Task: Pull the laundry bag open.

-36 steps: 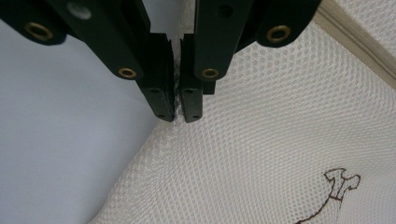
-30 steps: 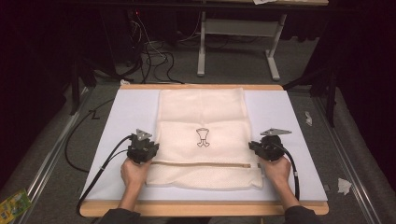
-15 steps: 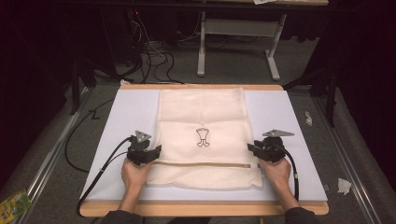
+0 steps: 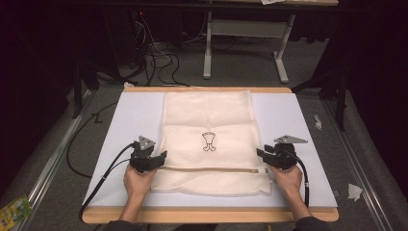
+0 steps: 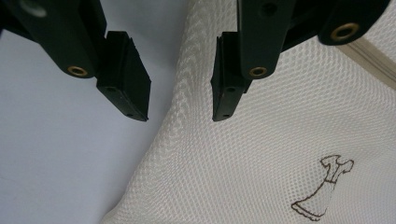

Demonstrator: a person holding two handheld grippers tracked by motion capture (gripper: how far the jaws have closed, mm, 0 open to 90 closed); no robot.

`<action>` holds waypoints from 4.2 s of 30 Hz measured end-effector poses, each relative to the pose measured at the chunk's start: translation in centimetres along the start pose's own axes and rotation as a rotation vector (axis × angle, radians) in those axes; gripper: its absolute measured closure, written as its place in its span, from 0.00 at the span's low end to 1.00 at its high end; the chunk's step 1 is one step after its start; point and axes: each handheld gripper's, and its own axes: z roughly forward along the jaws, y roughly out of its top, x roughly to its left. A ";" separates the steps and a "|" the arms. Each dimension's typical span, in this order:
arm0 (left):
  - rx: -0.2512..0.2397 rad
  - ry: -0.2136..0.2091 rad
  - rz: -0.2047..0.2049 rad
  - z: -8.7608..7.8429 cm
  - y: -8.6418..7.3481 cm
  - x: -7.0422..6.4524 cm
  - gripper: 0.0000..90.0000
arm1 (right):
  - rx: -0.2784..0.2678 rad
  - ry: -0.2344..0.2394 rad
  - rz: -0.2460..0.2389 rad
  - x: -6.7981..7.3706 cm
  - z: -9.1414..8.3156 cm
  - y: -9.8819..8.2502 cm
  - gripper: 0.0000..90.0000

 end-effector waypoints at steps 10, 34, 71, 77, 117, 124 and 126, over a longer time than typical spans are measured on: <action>-0.015 -0.053 0.025 -0.9 -0.5 -1.6 0.46 | 0.007 0.014 0.024 -0.3 -1.4 -1.1 0.62; 0.002 -0.236 0.123 1.7 2.3 -9.6 0.45 | 0.076 0.078 0.037 0.5 -0.5 -2.4 0.57; 0.020 -0.478 0.240 4.2 5.1 -19.4 0.58 | 0.067 0.111 -0.061 1.7 -1.4 -0.9 0.98; 0.013 -0.508 0.244 4.3 5.3 -21.0 0.63 | 0.049 0.124 -0.060 1.8 -1.9 -0.4 0.98; 0.029 -0.582 0.211 7.1 4.6 -23.0 0.75 | 0.035 0.173 -0.056 2.5 -2.1 0.2 0.98; 0.009 -0.621 0.217 6.7 4.5 -23.1 0.79 | 0.034 0.172 -0.054 2.4 -2.1 0.1 0.98; 0.014 -0.584 0.225 6.8 4.5 -23.1 0.78 | 0.034 0.172 -0.053 2.4 -2.0 0.1 0.98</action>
